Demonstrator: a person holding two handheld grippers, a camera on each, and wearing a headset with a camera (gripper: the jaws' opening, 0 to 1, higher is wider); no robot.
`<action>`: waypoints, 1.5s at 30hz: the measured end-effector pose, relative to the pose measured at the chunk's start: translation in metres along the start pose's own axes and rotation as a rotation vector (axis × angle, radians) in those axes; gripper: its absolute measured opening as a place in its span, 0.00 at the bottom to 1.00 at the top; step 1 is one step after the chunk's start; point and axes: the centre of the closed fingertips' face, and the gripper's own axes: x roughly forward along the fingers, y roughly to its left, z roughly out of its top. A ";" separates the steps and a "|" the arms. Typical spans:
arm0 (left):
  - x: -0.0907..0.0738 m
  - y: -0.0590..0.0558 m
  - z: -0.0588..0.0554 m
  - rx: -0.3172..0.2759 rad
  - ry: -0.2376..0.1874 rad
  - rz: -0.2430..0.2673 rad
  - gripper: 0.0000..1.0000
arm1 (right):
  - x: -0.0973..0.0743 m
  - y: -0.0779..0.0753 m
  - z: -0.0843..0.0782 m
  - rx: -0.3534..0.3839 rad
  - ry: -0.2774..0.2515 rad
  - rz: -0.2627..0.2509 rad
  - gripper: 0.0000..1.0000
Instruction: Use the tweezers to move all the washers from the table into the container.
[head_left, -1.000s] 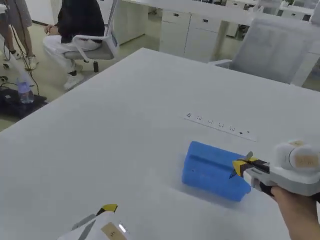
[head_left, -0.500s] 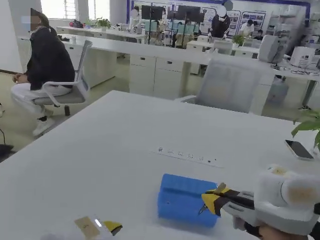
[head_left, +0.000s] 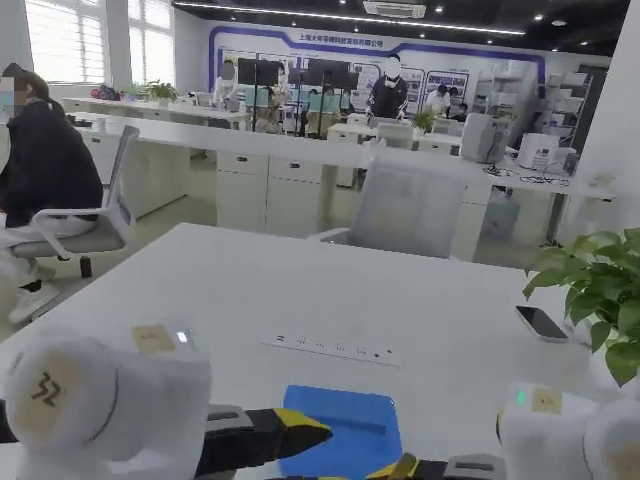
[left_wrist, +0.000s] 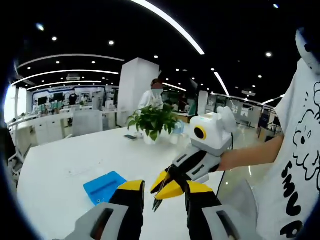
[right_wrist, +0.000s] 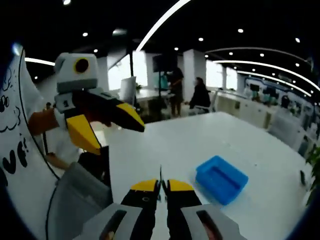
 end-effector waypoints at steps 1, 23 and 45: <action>0.001 -0.001 0.000 0.006 0.014 -0.016 0.26 | -0.001 0.005 0.000 0.004 0.004 0.023 0.03; 0.022 -0.051 -0.039 0.189 0.200 -0.460 0.00 | -0.007 0.056 -0.029 -0.134 0.194 0.277 0.03; 0.074 0.057 -0.122 0.378 0.372 -0.227 0.00 | 0.074 -0.045 -0.101 -0.258 0.420 0.212 0.04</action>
